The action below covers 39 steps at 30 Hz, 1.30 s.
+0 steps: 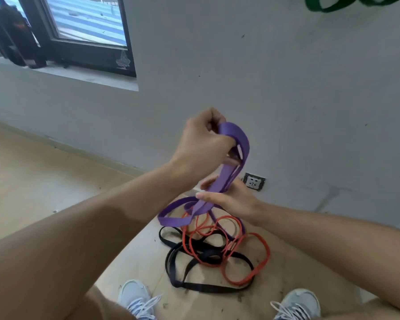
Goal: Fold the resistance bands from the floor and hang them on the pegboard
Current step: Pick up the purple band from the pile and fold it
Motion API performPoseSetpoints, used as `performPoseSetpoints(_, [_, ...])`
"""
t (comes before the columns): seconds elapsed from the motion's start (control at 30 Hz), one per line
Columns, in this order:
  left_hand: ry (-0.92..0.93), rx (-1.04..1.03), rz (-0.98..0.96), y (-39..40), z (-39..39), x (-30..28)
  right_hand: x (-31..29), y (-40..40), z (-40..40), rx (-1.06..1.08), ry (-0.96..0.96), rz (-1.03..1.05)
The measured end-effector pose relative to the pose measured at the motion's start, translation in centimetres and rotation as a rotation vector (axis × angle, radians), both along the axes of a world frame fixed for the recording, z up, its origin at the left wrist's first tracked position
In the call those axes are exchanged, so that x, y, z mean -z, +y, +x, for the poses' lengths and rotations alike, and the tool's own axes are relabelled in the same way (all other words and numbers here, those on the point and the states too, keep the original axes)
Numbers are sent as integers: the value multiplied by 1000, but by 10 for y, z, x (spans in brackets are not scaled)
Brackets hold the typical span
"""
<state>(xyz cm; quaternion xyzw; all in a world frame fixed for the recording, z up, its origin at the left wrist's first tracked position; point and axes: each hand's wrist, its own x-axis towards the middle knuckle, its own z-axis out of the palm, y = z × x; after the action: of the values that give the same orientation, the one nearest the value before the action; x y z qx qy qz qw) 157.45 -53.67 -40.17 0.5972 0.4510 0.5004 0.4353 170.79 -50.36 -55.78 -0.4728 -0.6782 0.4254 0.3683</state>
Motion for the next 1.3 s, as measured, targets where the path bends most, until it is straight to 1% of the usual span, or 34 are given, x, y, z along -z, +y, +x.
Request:
performPoseSetpoints(0.07, [-138, -28, 12, -3, -2, -15, 8, 1, 3, -14, -87, 11])
performPoseSetpoints(0.13, [-254, -73, -13, 1, -11, -24, 17, 3, 11, 5, -147, -37])
performPoseSetpoints(0.2, [-343, -170, -64, 14, -30, -25, 19, 11, 22, 38, -220, -90])
performPoseSetpoints(0.27, [-385, -311, -146, 35, -63, -13, 10, 16, 32, 87, -301, -113])
performPoseSetpoints(0.33, [-373, -376, -299, 53, -105, 14, -5, 22, 42, 165, -302, -102])
performPoseSetpoints(0.37, [-311, -359, -409, 58, -126, 31, -13, 24, 47, 193, -287, -79])
performPoseSetpoints(0.4, [-178, -320, -512, 59, -145, 48, -21, 26, 51, 210, -283, -52])
performPoseSetpoints(0.47, [215, -196, -659, 53, -170, 77, -33, 26, 55, 222, -299, 1])
performPoseSetpoints(0.5, [374, -133, -679, 51, -174, 86, -39, 25, 54, 218, -310, 34])
performPoseSetpoints(0.53, [491, -76, -659, 47, -171, 88, -45, 23, 51, 198, -327, 70])
performPoseSetpoints(0.6, [624, 64, -533, 38, -148, 80, -55, 17, 38, 140, -384, 141])
performPoseSetpoints(0.67, [684, 223, -423, 28, -115, 68, -64, 9, 21, 73, -434, 184])
performPoseSetpoints(0.73, [715, 328, -370, 19, -82, 56, -72, 1, 5, 55, -429, 220])
performPoseSetpoints(0.8, [757, 362, -293, 14, -57, 50, -78, -5, -4, 54, -359, 245])
performPoseSetpoints(0.87, [828, 351, -192, 15, -46, 49, -79, -8, -7, 35, -313, 255])
performPoseSetpoints(0.93, [915, 345, -191, 17, -45, 45, -77, -12, -6, 7, -315, 240])
performPoseSetpoints(1.03, [1051, 358, -195, 21, -51, 37, -67, -16, -2, -38, -375, 177])
performPoseSetpoints(1.1, [1032, 355, -122, 20, -53, 32, -56, -18, 0, -47, -373, 137])
performPoseSetpoints(1.17, [934, 344, -11, 18, -53, 32, -45, -17, 1, -40, -367, 155])
performPoseSetpoints(1.23, [740, 320, 70, 15, -53, 30, -37, -15, 2, -37, -371, 212])
performPoseSetpoints(1.3, [483, 269, 94, 15, -56, 25, -30, -12, 5, -8, -336, 198])
